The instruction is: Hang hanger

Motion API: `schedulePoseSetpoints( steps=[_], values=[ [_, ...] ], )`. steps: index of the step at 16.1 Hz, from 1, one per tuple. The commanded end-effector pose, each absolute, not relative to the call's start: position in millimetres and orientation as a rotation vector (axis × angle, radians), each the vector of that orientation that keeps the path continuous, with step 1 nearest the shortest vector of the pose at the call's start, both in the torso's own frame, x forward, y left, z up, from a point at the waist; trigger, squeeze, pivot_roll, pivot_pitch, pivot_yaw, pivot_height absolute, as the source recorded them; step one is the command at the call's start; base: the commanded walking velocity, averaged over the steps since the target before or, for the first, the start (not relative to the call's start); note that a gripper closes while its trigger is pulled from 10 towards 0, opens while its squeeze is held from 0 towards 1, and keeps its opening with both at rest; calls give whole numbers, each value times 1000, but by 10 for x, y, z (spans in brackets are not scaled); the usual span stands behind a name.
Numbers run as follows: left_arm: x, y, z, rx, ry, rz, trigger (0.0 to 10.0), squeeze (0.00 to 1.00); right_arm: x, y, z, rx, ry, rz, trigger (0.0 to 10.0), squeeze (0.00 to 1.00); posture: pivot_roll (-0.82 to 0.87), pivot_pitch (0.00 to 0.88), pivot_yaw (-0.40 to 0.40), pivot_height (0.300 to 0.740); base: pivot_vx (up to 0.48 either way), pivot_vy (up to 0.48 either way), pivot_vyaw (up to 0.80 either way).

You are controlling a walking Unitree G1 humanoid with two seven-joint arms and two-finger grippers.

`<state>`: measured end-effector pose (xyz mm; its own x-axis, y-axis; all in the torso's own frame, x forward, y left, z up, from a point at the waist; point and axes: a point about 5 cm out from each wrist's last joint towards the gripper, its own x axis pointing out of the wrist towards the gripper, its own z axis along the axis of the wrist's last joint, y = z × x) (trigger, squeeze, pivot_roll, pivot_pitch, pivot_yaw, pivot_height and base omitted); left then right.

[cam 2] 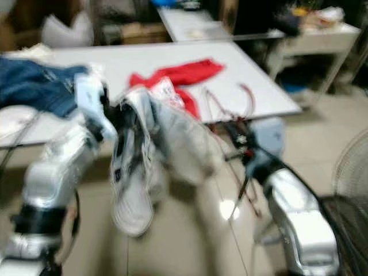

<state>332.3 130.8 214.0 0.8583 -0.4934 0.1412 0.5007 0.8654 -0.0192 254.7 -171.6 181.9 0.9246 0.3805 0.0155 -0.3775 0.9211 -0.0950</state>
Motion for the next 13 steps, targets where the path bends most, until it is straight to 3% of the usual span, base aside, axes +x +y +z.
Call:
schedulePoseSetpoints(
  steps=[1,6,9,13],
  values=[
    [3364,1248,2288,-55,-180,-559,10000,0,2522,-1768,1884,-104,-53,392,10000,0,-176,0,34,740,390,0,0],
    [3713,1198,2615,-12,-221,-556,10000,0,2418,-1917,2049,-169,-60,490,10000,0,-190,0,50,740,392,0,0],
    [3804,1244,2735,-2,-238,-527,10000,0,2393,-1974,2129,-192,-69,523,10000,0,-194,0,54,740,393,0,-533],
    [3913,1279,2850,3,-252,-504,10000,0,2309,-1944,2241,-204,-74,660,10000,0,-189,0,40,740,394,0,0]
  ],
)
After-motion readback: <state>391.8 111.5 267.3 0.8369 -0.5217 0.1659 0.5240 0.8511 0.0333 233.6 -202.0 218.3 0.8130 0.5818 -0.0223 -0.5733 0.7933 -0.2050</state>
